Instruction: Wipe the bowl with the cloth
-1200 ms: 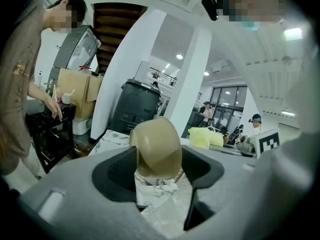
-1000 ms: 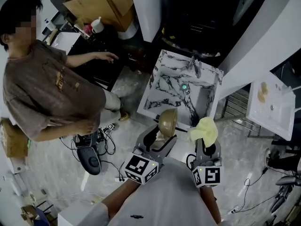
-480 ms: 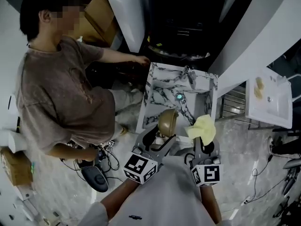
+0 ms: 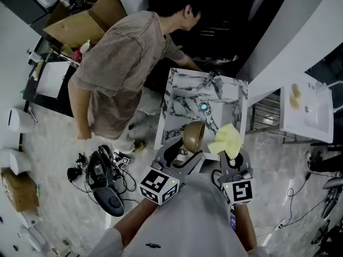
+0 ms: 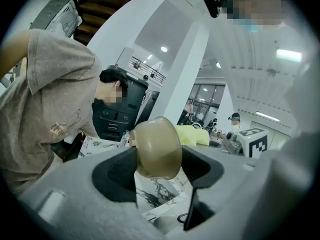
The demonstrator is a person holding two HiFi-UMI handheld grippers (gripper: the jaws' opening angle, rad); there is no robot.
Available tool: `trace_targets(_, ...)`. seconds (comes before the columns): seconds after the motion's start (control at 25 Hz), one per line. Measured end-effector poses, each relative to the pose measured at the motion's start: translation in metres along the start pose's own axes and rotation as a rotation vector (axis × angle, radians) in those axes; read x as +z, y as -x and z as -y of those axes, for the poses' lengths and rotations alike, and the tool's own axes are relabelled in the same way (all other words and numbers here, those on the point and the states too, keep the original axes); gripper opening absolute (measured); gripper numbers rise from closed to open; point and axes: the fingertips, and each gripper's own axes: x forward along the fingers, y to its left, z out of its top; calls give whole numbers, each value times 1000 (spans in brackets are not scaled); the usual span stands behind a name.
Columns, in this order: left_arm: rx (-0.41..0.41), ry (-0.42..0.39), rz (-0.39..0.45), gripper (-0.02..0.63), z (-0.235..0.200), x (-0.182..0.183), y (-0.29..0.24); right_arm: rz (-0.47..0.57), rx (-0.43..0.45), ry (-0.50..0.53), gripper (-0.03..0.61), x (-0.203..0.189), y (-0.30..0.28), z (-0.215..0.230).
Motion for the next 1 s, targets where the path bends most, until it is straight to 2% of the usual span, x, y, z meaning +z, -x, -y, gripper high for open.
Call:
trace_targets(0.16,-25,7,-17,281,3,1,-4,-28,114,85,31,-2,-3,-4)
trace_targets(0.32,-55,-10,-39,281,4,2,-10,-90,247,260,29,-12,-7,-16)
trace_targets(0.48,-89,-26,-60,281,12,2,-18,-140,331,302,29,-25,-10,-27)
trace_targets(0.68,-133,-58,-72,281,23,9,-26,-134,364,337,29,-28,-20,-28)
trace_targets(1.0,-165,-116,-97,281,34,13,-27,-75,288,420,31,-3,-33,-4)
